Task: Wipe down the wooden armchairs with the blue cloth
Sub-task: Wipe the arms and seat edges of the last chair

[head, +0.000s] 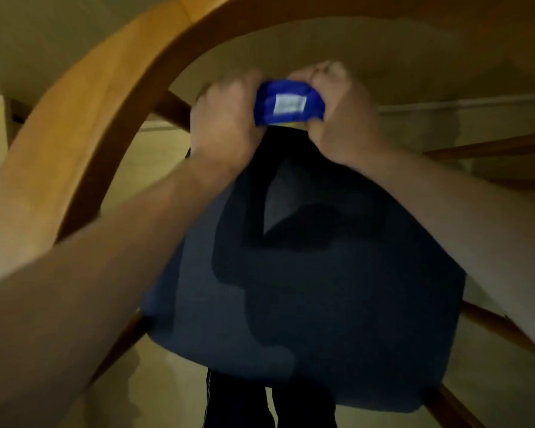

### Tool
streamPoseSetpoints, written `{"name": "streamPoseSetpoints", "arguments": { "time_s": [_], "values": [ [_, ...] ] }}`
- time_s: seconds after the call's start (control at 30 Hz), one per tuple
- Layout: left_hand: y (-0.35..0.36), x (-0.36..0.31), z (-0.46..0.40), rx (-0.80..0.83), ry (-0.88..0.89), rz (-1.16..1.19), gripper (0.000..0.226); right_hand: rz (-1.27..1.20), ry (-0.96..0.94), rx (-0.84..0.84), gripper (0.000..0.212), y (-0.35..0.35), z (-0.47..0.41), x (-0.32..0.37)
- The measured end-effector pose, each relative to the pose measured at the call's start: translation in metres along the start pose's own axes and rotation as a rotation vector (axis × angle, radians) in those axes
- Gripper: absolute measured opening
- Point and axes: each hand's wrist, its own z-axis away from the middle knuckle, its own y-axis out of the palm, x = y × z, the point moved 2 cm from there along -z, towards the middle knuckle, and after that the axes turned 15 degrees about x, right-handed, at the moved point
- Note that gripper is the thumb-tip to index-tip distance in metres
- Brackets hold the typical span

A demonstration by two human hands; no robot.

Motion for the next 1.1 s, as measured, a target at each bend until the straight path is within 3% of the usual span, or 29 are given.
{"name": "streamPoseSetpoints", "arguments": {
  "time_s": [0.13, 0.23, 0.4, 0.47, 0.57, 0.67, 0.77, 0.87, 0.97, 1.03, 1.1],
  "values": [
    [0.019, 0.021, 0.0, 0.162, -0.162, -0.075, 0.044, 0.203, 0.097, 0.137, 0.059, 0.036, -0.009, 0.017],
    [0.035, 0.025, 0.063, 0.102, -0.144, -0.037, 0.05, 0.195, 0.007, 0.155, 0.053, 0.063, 0.036, 0.033],
    [0.059, 0.025, 0.169, 0.339, -0.088, 0.02, 0.049, 0.163, -0.135, 0.507, 0.052, 0.093, 0.107, 0.047],
    [0.059, 0.03, 0.176, 0.307, -0.052, 0.037, 0.049, 0.098, -0.128, 0.569, 0.055, 0.09, 0.111, 0.046],
    [0.047, 0.036, 0.149, 0.056, -0.081, 0.078, 0.052, 0.109, -0.178, 0.384, 0.057, 0.061, 0.075, 0.051],
    [0.033, 0.051, 0.102, -0.164, -0.318, 0.303, 0.052, 0.034, -0.237, 0.128, 0.052, 0.034, 0.016, 0.065],
    [0.038, 0.071, 0.067, -0.136, -0.444, 0.361, 0.054, 0.091, -0.095, 0.014, 0.05, 0.04, -0.021, 0.072],
    [0.047, 0.086, 0.071, -0.093, -0.364, 0.26, 0.05, 0.151, -0.024, 0.072, 0.056, 0.078, -0.009, 0.071],
    [0.046, 0.09, 0.112, -0.067, -0.27, 0.262, 0.048, 0.136, -0.144, 0.145, 0.046, 0.106, 0.031, 0.073],
    [0.05, 0.083, 0.153, 0.02, -0.213, 0.266, 0.045, 0.122, -0.197, 0.258, 0.041, 0.119, 0.063, 0.074],
    [0.059, 0.072, 0.189, 0.163, -0.263, 0.209, 0.049, 0.087, -0.212, 0.398, 0.041, 0.128, 0.092, 0.075]
  ]
}}
